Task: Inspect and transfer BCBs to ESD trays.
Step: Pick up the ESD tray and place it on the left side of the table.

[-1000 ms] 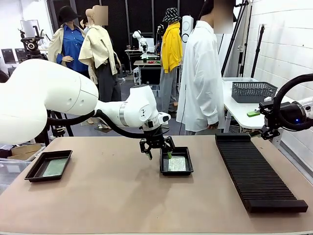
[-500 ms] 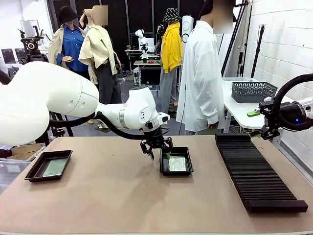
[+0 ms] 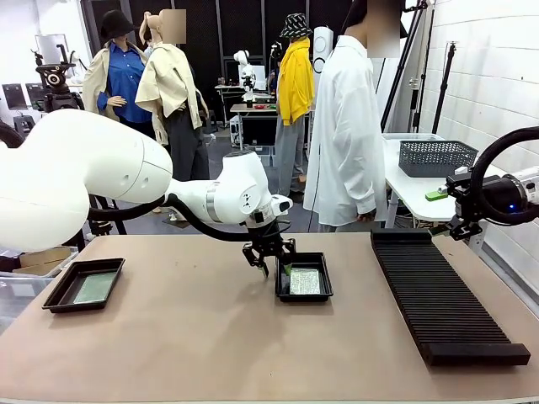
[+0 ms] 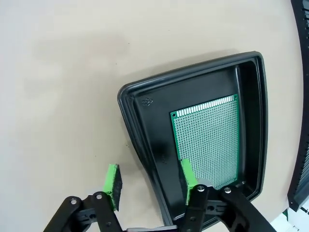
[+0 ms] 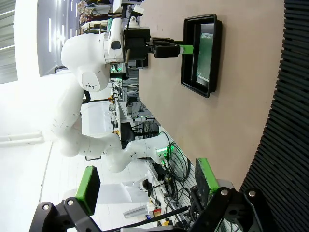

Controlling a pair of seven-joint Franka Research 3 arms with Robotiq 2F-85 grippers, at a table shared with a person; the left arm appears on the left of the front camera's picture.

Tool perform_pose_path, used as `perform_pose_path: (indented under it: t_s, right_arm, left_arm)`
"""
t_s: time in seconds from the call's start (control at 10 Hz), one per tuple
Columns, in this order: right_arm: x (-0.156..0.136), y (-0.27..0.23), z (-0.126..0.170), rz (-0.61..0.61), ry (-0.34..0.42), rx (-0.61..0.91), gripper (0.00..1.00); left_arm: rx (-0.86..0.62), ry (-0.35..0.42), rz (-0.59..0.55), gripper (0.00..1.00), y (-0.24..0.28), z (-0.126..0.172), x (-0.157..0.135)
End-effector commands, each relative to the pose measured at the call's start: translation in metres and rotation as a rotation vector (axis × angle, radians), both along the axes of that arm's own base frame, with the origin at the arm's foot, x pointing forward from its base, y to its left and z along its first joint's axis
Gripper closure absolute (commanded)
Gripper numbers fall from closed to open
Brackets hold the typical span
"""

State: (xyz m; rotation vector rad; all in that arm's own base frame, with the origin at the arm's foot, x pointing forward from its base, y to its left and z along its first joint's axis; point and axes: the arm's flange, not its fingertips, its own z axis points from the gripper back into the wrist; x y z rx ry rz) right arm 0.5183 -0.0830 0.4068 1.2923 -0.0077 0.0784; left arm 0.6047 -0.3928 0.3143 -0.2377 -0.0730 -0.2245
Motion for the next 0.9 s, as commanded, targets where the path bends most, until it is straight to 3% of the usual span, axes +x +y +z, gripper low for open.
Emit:
perform_pose_path:
  t_s: [0.0, 0.2, 0.8]
  right_arm:
    - [-0.0005, 0.0008, 0.0007, -0.011, 0.006, -0.011, 0.0]
    - [-0.0005, 0.0008, 0.0007, -0.011, 0.006, -0.011, 0.0]
    - [-0.0005, 0.0008, 0.0007, -0.011, 0.006, -0.011, 0.0]
  left_arm:
    - [0.019, -0.021, 0.015, 0.63, -0.0012, 0.0008, 0.0023]
    - [0.004, -0.025, 0.01, 0.97, -0.0006, 0.003, 0.0024]
    - [-0.003, -0.005, 0.001, 1.0, -0.0003, 0.0024, 0.0013]
